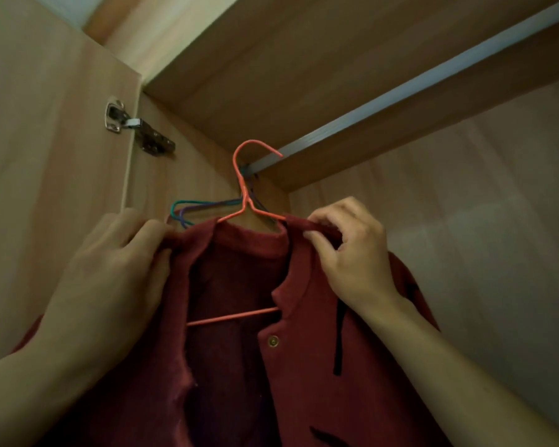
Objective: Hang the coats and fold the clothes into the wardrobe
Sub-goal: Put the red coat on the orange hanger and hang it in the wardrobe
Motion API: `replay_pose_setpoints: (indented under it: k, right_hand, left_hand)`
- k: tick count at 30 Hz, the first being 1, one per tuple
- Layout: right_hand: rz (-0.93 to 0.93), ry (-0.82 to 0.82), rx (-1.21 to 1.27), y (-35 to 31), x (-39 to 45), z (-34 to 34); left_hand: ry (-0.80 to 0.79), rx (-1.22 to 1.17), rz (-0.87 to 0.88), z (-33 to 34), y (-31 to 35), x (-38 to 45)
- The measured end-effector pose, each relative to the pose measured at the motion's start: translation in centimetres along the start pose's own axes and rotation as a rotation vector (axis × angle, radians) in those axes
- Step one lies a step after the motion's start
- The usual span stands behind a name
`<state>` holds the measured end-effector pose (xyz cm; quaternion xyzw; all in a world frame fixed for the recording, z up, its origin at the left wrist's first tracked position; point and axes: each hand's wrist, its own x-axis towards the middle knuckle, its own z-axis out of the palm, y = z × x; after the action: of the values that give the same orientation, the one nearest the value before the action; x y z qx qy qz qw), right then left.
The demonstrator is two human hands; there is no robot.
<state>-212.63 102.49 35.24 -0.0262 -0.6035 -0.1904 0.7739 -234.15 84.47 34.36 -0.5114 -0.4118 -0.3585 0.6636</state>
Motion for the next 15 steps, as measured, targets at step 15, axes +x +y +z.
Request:
replay_pose_setpoints:
  k: [15]
  right_hand:
    - [0.102, 0.026, 0.132, 12.5, 5.8, 13.1]
  left_hand:
    - [-0.161, 0.189, 0.033, 10.5, -2.8, 8.0]
